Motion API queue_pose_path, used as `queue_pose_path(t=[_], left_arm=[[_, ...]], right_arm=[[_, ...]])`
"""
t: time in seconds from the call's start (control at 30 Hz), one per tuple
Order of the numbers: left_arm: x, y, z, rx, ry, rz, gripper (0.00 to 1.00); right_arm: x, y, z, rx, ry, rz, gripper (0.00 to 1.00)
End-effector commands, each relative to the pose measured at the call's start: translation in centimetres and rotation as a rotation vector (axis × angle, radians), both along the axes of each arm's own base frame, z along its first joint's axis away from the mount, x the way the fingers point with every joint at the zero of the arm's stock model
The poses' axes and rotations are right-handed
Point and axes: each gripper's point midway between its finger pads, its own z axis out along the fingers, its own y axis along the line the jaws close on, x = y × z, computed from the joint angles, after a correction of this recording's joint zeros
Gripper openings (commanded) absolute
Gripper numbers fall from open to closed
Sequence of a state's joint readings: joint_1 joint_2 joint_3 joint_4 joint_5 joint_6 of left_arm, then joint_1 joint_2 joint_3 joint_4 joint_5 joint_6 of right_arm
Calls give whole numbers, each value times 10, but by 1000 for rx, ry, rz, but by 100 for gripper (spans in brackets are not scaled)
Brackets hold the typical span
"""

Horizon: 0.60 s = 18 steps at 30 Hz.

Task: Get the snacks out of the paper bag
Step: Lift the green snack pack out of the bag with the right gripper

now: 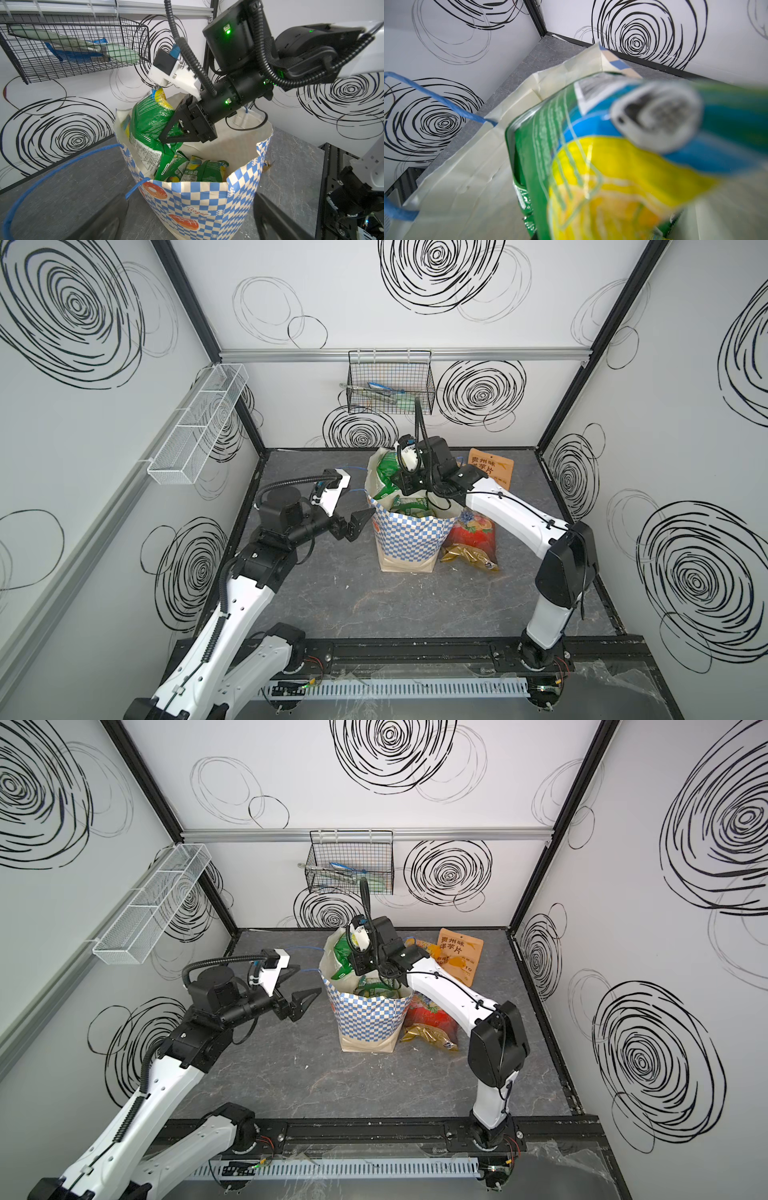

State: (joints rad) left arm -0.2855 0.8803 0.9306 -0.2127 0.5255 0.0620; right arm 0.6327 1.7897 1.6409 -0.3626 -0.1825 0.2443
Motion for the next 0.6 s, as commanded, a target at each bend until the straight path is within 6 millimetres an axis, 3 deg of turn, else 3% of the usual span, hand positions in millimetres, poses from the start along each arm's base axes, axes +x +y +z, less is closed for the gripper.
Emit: queue_pose_path(t=[0.0,0.33,0.57], left_arm=[[-6,-6,13,-26,-48,-43,96],[-33,-29,21,-66,-83,-217,96],[-45,-44,18,-49,-80,-268,96]], right_arm=[[-3,-5,79,119,-148,-4,0],[-27,-23,154,213,-262,-12,0],[-59,-52,200,259,-328,-41,0]])
